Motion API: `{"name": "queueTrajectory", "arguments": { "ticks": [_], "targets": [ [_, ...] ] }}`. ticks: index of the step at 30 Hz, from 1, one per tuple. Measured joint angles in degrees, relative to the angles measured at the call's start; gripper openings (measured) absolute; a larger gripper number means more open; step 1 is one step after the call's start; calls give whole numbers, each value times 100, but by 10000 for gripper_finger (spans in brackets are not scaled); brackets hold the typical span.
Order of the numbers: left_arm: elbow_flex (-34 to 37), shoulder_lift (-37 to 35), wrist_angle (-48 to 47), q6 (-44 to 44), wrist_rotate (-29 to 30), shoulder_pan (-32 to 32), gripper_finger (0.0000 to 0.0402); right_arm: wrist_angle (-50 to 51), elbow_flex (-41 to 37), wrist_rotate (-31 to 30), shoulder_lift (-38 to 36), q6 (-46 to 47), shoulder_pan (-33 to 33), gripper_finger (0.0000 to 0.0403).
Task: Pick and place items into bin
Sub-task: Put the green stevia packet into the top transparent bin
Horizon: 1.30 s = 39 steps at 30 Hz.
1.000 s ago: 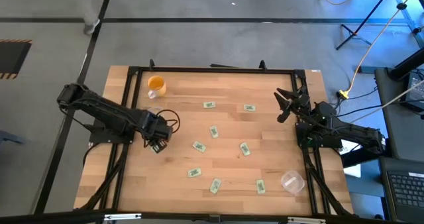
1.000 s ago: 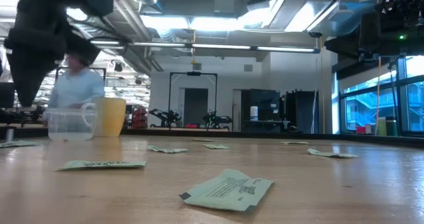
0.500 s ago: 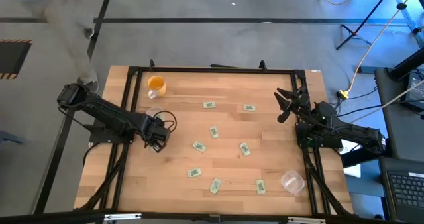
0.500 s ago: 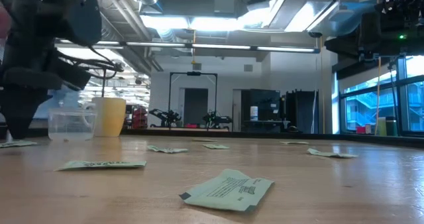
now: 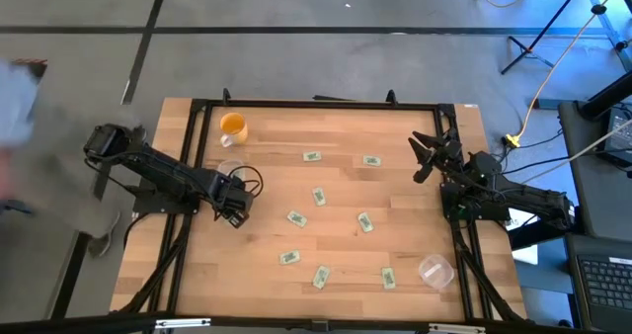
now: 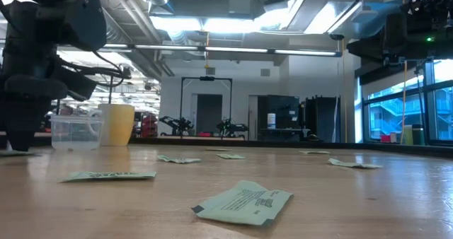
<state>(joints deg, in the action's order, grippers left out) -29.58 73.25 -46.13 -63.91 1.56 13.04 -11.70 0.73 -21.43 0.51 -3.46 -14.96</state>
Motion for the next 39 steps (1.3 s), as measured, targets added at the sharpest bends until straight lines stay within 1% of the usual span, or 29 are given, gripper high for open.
{"name": "queueTrajectory", "arguments": {
  "ticks": [11, 16, 20, 26, 31, 35, 39],
  "targets": [
    [10, 9, -2, 133, -20, 0, 4, -1, 0, 0, 0, -2, -2, 116],
    [-40, 9, -43, 351, -4, 0, 3, -2, 0, 0, -2, -2, -2, 116],
    [-270, -61, -85, 751, 14, 0, 1, -2, 0, 0, -2, -2, -1, 116],
    [-633, -397, -25, 1171, 203, 16, 1, 0, 0, 0, -2, -15, 0, 116],
    [-860, -836, 1, 1221, 253, 220, 2, 2, 0, 0, -2, -8, -1, 116],
    [-1056, -1287, 2, 1351, 724, 401, 1, -4, 0, 0, -2, -24, -2, 116],
    [-1167, -1750, 7, 1547, 1594, 433, 2, -24, 0, 0, -2, -24, -1, 116]
  ]
}}
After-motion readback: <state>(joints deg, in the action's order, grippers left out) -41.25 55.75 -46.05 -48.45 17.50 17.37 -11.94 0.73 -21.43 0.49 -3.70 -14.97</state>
